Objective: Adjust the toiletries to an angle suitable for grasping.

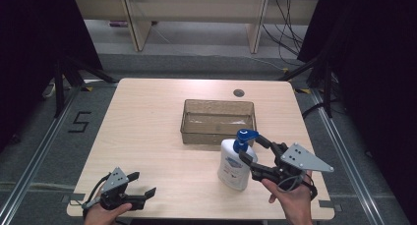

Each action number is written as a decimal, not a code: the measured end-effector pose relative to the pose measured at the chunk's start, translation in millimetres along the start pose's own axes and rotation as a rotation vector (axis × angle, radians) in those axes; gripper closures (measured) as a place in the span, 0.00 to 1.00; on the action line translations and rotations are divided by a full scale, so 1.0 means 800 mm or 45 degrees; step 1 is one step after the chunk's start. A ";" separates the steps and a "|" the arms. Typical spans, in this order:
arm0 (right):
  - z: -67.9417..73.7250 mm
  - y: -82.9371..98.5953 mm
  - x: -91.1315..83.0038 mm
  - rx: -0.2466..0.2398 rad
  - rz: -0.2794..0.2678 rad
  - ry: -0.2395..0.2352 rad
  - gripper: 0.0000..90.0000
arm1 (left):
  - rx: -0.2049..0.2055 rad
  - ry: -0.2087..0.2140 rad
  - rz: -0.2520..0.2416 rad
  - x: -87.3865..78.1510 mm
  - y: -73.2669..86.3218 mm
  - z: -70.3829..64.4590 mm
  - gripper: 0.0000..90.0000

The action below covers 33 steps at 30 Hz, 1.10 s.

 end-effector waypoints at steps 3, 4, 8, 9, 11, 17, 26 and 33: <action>0.001 -0.002 0.006 -0.005 -0.003 -0.011 0.37 | -0.002 -0.005 0.005 0.000 0.000 0.000 0.16; -0.001 -0.002 0.008 -0.034 -0.007 -0.011 0.39 | -0.002 -0.005 0.005 0.000 0.000 0.000 0.16; -0.001 0.000 0.016 -0.007 -0.014 -0.023 0.44 | -0.001 -0.002 0.003 0.000 0.000 0.000 0.16; -0.001 0.000 0.016 -0.003 0.013 -0.027 0.45 | 0.002 -0.002 0.006 0.000 0.000 0.000 0.16; -0.002 0.000 0.020 -0.014 -0.001 -0.039 0.48 | 0.006 0.008 0.002 0.000 0.000 0.001 0.16; 0.004 -0.004 0.030 -0.039 0.005 -0.060 0.56 | 0.004 0.007 0.004 0.000 -0.001 0.000 0.16; 0.005 -0.003 0.038 -0.041 -0.015 -0.047 0.69 | 0.010 0.020 0.001 0.000 -0.001 -0.001 0.16; 0.006 -0.004 0.038 -0.034 -0.017 -0.017 0.69 | 0.011 0.017 0.004 0.000 -0.001 -0.001 0.17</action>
Point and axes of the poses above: each handheld gripper's, and its own axes: x roughly forward along the jaws, y roughly out of its underside, z roughly to its left, the point moved 4 cm from there along x, roughly forward along the jaws, and after that the axes turned 12 degrees about -z, right-handed, at the moved point
